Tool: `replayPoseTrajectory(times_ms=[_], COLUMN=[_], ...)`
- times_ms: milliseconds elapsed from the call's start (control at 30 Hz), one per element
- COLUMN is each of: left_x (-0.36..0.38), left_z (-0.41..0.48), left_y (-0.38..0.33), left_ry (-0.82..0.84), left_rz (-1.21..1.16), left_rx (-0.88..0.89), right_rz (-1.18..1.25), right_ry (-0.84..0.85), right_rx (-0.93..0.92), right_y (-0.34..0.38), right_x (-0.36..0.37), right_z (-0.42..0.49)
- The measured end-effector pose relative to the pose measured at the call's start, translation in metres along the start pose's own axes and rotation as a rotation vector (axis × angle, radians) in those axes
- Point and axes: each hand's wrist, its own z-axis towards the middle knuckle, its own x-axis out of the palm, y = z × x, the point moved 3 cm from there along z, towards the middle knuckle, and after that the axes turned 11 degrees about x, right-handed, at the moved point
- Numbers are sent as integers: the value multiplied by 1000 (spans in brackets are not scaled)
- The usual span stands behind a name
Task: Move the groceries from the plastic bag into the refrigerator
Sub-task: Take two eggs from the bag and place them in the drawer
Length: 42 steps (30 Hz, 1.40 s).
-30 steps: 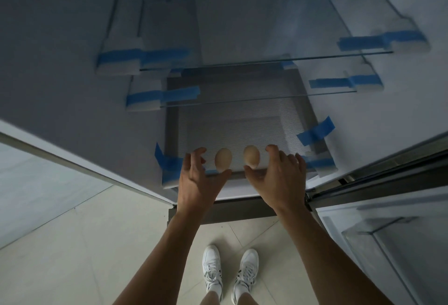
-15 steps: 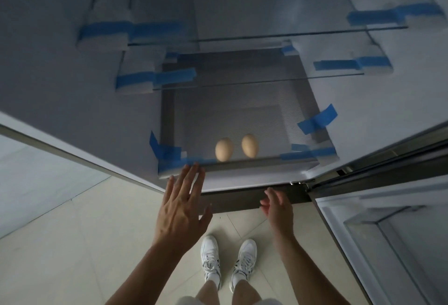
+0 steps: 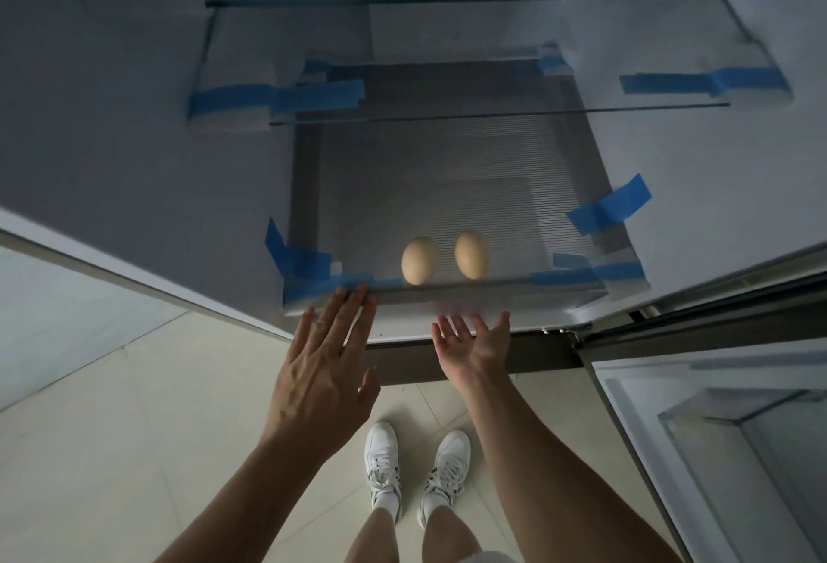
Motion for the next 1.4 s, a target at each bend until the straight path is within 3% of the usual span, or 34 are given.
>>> replayPoseTrajectory(times_ms=[500,933,1400], left_x=[-6,-10,-11], left_z=[-1,-2,0], left_y=[1,-1,6], left_ry=[25,25,4], left_rz=[-107,-67,-70], left_rx=[-28,10,56], right_rz=[-6,71,68], right_ry=[64,-120,-121], right_rx=[42,71,40], right_y=[-5,-40,-55], right_x=[-35,-123,-154], right_z=[-12,-59,-82])
